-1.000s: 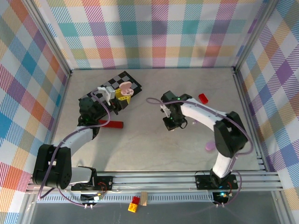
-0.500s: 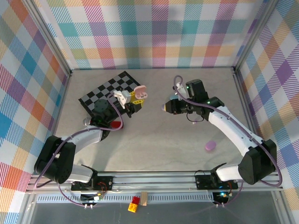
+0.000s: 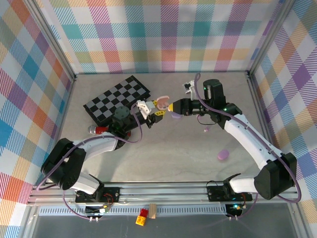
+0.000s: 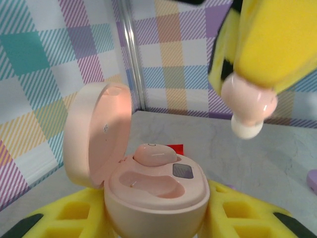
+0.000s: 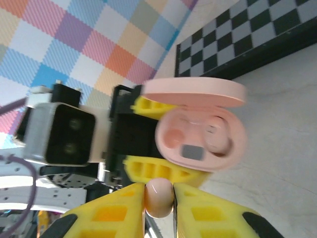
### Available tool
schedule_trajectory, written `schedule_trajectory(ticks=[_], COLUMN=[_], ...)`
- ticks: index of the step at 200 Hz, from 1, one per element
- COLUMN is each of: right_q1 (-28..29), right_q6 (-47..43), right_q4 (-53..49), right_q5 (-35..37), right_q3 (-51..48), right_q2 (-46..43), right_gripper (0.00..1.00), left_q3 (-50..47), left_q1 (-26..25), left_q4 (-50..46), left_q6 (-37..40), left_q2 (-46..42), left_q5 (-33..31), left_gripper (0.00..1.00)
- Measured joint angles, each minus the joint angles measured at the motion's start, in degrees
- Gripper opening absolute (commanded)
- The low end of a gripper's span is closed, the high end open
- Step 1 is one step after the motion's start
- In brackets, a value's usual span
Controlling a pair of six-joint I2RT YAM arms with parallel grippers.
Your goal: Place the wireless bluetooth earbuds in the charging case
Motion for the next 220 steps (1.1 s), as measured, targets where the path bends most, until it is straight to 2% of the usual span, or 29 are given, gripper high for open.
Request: schedule_trajectory(ticks=[51, 220], right_q1=[0.00, 0.00], right_q6=[1.49, 1.64], right_q4=[2.86, 3.63], right_q5=[-3.34, -2.64], right_q3=[1.51, 1.62], right_q2=[0.61, 3.93], right_gripper=[0.19, 0.19], left_q3=[0.87, 3.26], left_q1=[-0.85, -2.69], left_q4=[-0.70, -1.16], left_q6=[1.84, 1.11], left_q2=[0.79, 1.51], left_q5=[-0.02, 0.04], left_gripper=[0.37, 0.37])
